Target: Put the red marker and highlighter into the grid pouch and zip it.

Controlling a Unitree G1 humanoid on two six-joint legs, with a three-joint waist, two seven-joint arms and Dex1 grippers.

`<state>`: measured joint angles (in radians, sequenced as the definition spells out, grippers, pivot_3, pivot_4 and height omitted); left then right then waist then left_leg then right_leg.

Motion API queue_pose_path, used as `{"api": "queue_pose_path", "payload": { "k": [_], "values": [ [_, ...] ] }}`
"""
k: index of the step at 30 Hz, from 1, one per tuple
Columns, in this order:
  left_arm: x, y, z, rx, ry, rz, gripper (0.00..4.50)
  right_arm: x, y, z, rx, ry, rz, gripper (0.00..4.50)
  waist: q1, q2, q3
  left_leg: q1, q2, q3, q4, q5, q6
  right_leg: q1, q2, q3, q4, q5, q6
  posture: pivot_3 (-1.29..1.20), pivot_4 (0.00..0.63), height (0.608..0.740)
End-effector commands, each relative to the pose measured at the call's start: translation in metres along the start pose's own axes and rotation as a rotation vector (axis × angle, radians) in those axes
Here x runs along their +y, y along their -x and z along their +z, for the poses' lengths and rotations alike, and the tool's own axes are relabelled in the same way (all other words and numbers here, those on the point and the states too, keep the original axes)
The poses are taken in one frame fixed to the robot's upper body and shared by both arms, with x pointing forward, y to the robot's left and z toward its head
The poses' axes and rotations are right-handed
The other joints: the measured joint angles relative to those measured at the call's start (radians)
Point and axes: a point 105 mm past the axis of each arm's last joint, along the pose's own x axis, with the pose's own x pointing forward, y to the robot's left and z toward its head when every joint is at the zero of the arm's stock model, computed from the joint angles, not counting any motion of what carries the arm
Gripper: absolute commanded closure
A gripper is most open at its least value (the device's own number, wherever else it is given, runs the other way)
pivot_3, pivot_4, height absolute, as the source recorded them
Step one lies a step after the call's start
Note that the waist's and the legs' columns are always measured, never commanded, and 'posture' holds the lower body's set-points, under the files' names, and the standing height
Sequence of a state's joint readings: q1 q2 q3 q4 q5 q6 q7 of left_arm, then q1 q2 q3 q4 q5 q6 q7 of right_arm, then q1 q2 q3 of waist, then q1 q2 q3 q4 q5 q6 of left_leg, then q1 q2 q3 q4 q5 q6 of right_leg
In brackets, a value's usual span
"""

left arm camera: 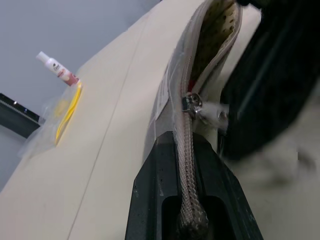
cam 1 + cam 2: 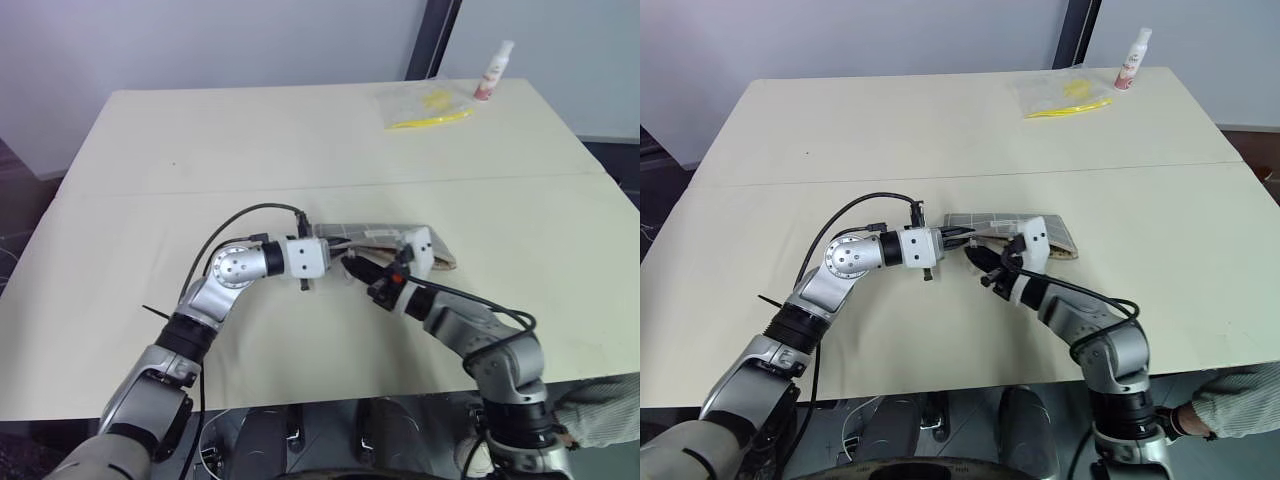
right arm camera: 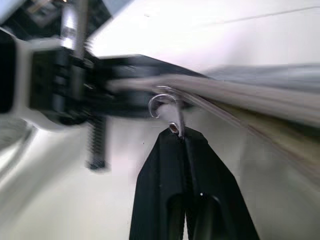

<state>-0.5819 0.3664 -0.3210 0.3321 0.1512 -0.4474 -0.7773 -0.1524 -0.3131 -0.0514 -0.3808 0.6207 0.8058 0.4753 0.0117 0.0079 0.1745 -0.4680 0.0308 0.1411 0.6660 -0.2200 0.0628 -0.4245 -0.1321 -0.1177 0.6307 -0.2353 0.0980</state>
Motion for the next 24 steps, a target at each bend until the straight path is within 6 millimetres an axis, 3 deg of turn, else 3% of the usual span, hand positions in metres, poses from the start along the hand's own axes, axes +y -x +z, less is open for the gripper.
{"api": "queue_pose_path", "payload": {
  "k": [1, 8, 11, 13, 16, 22, 23, 24],
  "values": [
    [0.015, 0.013, -0.003, 0.015, -0.012, 0.067, 4.5, -0.022, 0.03, 0.015, -0.016, 0.069, -0.079, 4.47, 0.001, 0.0, 0.0, 0.0, 0.0, 0.0, 0.0, 0.0, 0.0, 0.0, 0.0, 0.0, 0.0, 0.0, 0.0, 0.0, 0.15, 0.74],
    [0.022, 0.028, -0.02, 0.064, 0.027, 0.084, 4.5, -0.083, 0.095, 0.025, 0.068, 0.196, -0.288, 4.47, 0.0, 0.0, 0.0, 0.001, 0.0, 0.0, 0.0, 0.0, 0.0, 0.0, 0.0, 0.0, 0.0, 0.0, 0.0, 0.0, 0.15, 0.74],
    [0.023, 0.029, -0.025, 0.066, 0.068, 0.089, 4.5, -0.09, 0.107, 0.023, 0.103, 0.22, -0.304, 4.47, 0.0, 0.0, 0.0, 0.001, 0.0, 0.0, 0.0, 0.0, 0.0, 0.001, 0.0, 0.0, 0.0, 0.0, 0.0, 0.0, 0.15, 0.74],
    [0.027, 0.028, -0.022, 0.031, 0.178, 0.101, 4.5, -0.079, 0.107, 0.022, 0.105, 0.224, -0.249, 4.47, 0.002, 0.0, 0.0, 0.001, 0.001, 0.0, 0.0, 0.0, 0.0, 0.001, 0.0, 0.0, 0.0, 0.0, 0.0, 0.0, 0.15, 0.74],
    [0.035, 0.027, -0.01, -0.051, 0.263, 0.127, 3.47, -0.066, 0.106, 0.031, 0.05, 0.29, -0.18, 3.65, 0.001, 0.0, 0.0, 0.001, 0.0, 0.0, 0.0, 0.0, 0.0, 0.001, 0.0, 0.0, 0.0, 0.0, 0.0, 0.0, 0.15, 0.74],
    [0.039, 0.043, -0.008, -0.091, 0.284, 0.157, 0.52, -0.042, 0.123, 0.036, 0.041, 0.402, -0.015, 0.63, 0.003, 0.0, 0.0, 0.001, 0.0, 0.0, 0.0, 0.0, 0.0, 0.002, 0.0, 0.0, 0.0, 0.0, 0.0, 0.0, 0.15, 0.74],
    [0.043, 0.046, -0.006, -0.108, 0.304, 0.181, 0.47, -0.038, 0.128, 0.034, 0.061, 0.404, 0.02, 0.11, 0.003, 0.0, 0.0, 0.001, 0.0, 0.0, 0.0, 0.0, 0.0, 0.002, 0.0, 0.0, 0.0, 0.0, 0.0, 0.0, 0.15, 0.74],
    [0.047, 0.05, -0.005, -0.124, 0.341, 0.204, 0.47, -0.037, 0.133, 0.031, 0.088, 0.409, 0.034, 0.05, 0.003, -0.001, 0.0, 0.001, 0.0, 0.0, 0.0, 0.0, 0.0, 0.002, 0.0, 0.0, -0.001, 0.0, 0.0, 0.0, 0.15, 0.74]
  ]
}}
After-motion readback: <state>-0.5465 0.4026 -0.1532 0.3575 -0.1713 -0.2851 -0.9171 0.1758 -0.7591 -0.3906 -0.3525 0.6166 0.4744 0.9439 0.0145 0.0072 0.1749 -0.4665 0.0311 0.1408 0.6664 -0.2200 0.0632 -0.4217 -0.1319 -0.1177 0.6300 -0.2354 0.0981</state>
